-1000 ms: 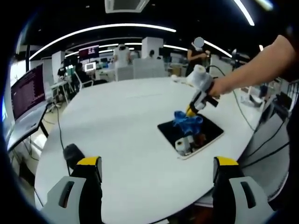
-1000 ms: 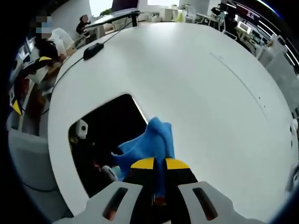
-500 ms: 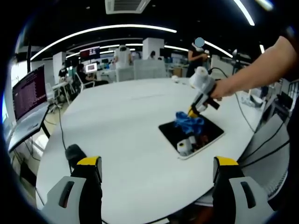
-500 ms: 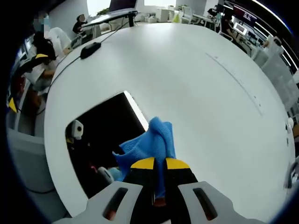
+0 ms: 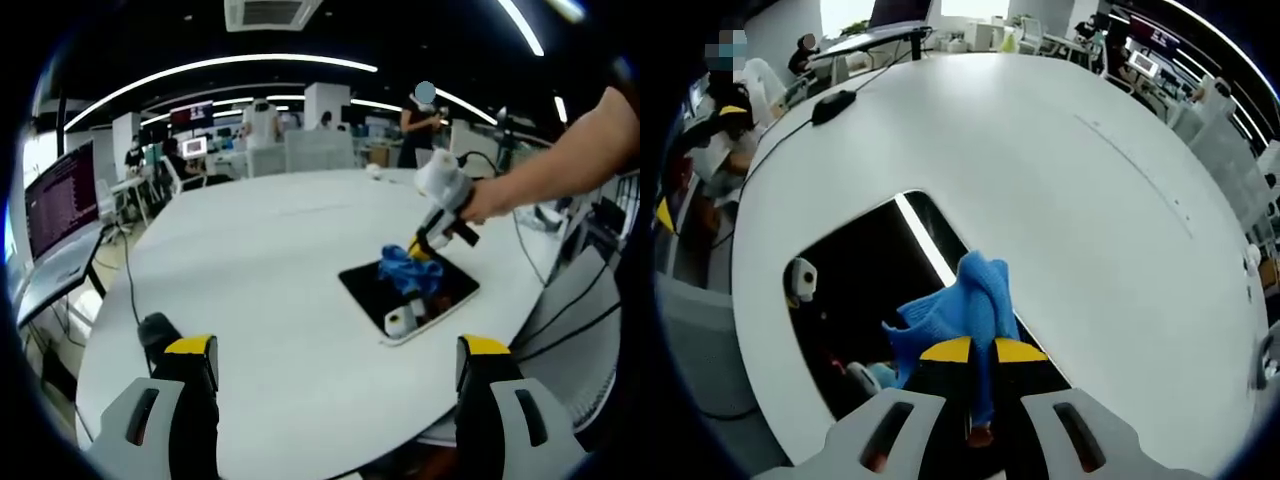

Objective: Wipe the mirror surface with the cleaning cloth until all visible marks leave the cleaned area.

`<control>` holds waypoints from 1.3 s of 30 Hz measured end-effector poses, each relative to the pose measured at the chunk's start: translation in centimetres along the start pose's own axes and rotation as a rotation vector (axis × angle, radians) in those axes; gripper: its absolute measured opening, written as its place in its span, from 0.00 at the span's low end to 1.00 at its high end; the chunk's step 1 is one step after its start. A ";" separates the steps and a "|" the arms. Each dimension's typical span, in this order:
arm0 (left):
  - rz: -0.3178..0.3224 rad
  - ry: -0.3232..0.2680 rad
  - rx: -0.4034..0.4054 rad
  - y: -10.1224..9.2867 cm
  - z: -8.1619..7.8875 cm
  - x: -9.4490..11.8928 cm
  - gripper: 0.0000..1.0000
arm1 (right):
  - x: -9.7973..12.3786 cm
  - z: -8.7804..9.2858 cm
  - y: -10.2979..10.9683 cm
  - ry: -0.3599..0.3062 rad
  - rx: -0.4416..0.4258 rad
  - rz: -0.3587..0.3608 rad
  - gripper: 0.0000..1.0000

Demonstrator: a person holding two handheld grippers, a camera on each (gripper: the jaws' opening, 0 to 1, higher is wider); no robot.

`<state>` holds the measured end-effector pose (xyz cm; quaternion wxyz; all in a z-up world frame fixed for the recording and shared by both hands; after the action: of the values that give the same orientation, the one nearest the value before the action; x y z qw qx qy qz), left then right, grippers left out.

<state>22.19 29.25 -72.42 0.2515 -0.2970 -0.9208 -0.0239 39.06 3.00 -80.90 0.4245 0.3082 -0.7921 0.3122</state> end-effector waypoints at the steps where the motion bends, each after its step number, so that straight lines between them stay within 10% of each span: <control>1: 0.001 0.000 -0.001 -0.1 0.0 0.0 0.99 | 0.1 0.1 0.0 -0.002 -0.002 0.002 0.02; 39: 0.038 0.006 -0.038 -0.6 -1.2 -2.6 1.00 | 3.1 3.9 4.9 -0.093 -0.080 -0.025 0.02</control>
<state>24.18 27.15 -72.56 0.2490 -0.3192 -0.9136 -0.0375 32.13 2.33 -81.14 0.4031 0.3150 -0.8187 0.2606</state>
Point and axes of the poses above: the point that each gripper's makers call its tool centre point, and the gripper's own axes: x roughly backward along the fingers, y roughly to its left, z roughly out of its underside, the point moved 5 cm from there along x, roughly backward along the fingers, and after that the axes turned 8 degrees about z, right-handed, at the moved point
